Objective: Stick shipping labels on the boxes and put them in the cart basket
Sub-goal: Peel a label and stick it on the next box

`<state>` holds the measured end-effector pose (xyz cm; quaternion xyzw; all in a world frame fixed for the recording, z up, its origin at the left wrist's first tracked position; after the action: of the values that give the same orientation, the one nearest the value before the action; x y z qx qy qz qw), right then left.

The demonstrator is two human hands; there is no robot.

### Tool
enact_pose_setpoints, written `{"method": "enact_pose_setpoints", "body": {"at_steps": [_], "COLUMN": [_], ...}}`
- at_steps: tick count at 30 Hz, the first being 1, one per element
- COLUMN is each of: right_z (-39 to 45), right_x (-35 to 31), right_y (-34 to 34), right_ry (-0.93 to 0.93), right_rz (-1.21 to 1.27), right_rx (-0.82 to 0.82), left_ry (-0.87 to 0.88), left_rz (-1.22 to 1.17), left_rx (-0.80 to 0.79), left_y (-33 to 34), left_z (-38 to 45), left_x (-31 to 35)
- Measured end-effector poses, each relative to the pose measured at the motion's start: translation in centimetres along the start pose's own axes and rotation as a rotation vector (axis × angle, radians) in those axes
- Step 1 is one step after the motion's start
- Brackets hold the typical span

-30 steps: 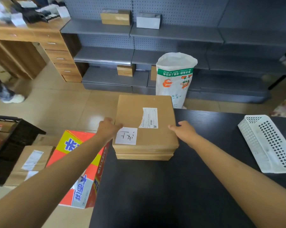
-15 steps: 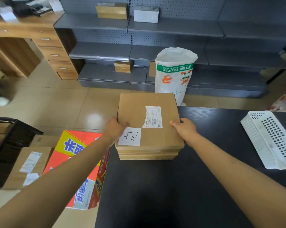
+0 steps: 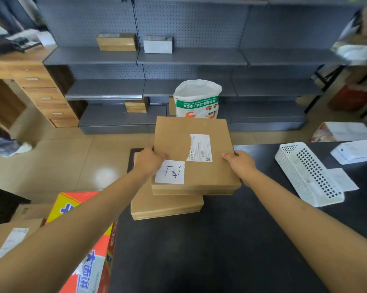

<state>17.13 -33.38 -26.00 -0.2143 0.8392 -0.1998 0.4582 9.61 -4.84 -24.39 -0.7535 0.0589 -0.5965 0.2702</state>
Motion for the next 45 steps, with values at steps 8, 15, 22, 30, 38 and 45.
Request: {"method": "enact_pose_setpoints", "body": {"at_steps": [8, 15, 22, 30, 38, 45], "right_z": [2.6, 6.1, 7.3, 6.4, 7.0, 7.2], "right_x": [5.5, 11.3, 16.5, 21.7, 27.3, 27.7], "right_y": [-8.5, -16.9, -20.6, -17.0, -15.9, -15.7], "right_ry": [0.004, 0.013, 0.044, 0.118, 0.21, 0.188], "right_rz": [0.053, 0.031, -0.047, -0.116, -0.078, -0.055], "right_rx": [-0.024, -0.052, -0.086, -0.18, -0.155, -0.114], "left_ry": [0.042, 0.033, -0.05, -0.188, -0.205, -0.229], "left_rz": [0.016, 0.05, 0.003, 0.058, 0.009, -0.007], "left_rx": [-0.027, 0.008, -0.018, -0.071, -0.1, -0.118], "left_y": [8.7, 18.9, 25.1, 26.2, 29.4, 29.8], "left_z": [-1.9, -4.3, -8.1, -11.0, -12.8, -12.8], "left_x": [4.8, 8.1, 7.4, 2.0, -2.3, -3.4]}}
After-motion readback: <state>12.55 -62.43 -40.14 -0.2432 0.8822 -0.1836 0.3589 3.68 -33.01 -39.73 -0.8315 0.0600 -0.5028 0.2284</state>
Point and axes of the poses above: each hand's wrist, its own z-axis towards the middle knuckle, its own y-axis out of the palm, x = y × z, the point moved 7 cm from there along z, towards the middle knuckle, and after that the axes turned 11 degrees about y, right-handed, at the moved point
